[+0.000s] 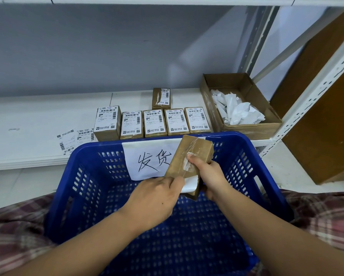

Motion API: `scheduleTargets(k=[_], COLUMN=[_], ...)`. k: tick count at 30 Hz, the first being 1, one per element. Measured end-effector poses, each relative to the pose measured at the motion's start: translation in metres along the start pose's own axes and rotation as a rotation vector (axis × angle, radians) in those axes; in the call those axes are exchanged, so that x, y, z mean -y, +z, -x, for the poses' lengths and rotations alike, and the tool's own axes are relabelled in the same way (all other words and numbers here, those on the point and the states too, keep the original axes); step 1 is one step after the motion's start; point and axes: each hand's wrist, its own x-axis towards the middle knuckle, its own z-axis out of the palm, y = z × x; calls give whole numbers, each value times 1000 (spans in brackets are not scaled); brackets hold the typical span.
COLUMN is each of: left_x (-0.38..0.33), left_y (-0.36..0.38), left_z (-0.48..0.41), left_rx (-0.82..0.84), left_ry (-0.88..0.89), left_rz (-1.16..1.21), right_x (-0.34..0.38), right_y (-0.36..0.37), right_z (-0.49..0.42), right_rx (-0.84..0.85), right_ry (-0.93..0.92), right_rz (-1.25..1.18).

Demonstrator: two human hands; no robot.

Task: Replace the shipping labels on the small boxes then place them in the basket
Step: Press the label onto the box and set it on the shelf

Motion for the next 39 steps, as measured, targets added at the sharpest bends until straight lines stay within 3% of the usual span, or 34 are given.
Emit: scheduleTargets(k=[9,16,19,22,26,33,39], left_x=[3,0,7,17,27,35,43], left_y=[-4,-5,-4,-6,-10,-12,-6], left_z=[1,5,9,7,1,-6,-9], left_rx=[-22,-37,-64,-34,30,-172,-268], left_ry=[137,116,4,-221,-544,-889,-1029], left_rz=[-22,83,156,209,563,941,1216], right_x=[2,7,17,20,12,7,7], right_y=[-3,-18,-39,-42,-26,-22,-14], right_z=[-3,-13,-21,-24,-21,-22,-21], right_rx=[-25,-126,-192,-87,13,49,-46], right_ry=[4,12,85,113,57,-67,10], right_rz=[-2,-86,-172,-118,5,88,99])
